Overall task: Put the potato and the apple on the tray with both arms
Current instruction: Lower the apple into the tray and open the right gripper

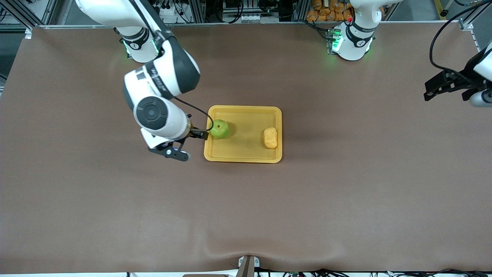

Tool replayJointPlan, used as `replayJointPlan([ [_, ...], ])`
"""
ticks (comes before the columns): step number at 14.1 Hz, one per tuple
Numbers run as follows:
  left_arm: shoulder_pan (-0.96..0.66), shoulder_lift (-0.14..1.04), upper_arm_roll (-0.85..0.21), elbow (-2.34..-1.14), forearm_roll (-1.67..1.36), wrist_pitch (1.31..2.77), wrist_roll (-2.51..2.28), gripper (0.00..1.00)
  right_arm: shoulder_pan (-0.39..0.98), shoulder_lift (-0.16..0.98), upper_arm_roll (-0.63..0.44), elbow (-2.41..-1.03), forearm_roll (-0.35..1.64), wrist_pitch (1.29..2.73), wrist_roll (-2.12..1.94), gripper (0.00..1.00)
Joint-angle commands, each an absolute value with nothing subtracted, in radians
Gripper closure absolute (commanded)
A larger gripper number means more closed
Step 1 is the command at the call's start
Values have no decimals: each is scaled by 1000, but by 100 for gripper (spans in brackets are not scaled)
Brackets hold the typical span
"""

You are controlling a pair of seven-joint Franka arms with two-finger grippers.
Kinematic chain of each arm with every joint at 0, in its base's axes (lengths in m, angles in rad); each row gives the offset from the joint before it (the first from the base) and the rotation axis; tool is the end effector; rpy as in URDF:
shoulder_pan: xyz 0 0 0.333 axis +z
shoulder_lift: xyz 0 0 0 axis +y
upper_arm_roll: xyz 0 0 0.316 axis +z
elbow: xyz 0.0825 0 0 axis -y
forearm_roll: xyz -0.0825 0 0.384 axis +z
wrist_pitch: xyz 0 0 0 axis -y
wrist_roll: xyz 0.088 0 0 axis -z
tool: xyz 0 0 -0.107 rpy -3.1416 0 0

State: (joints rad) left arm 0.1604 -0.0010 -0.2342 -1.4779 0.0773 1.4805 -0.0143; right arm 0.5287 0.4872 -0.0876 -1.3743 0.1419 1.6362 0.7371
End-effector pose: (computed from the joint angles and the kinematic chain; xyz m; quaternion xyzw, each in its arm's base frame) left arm 0.5443 -0.0315 0.6609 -0.9989 0.0262 -0.0035 0.0385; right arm 0.5991 0.3102 0.4200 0.9802 -0.1560 -0.1197 0.0212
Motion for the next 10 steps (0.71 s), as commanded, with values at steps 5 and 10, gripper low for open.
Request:
replayJointPlan([
  [5, -32, -107, -95, -1574, 49, 1427, -15, 0, 350, 482, -78, -1217, 149, 1425, 678, 0],
  [10, -92, -143, -45, -1601, 49, 1427, -21, 0, 262, 410, -80, -1213, 144, 1402, 539, 0],
])
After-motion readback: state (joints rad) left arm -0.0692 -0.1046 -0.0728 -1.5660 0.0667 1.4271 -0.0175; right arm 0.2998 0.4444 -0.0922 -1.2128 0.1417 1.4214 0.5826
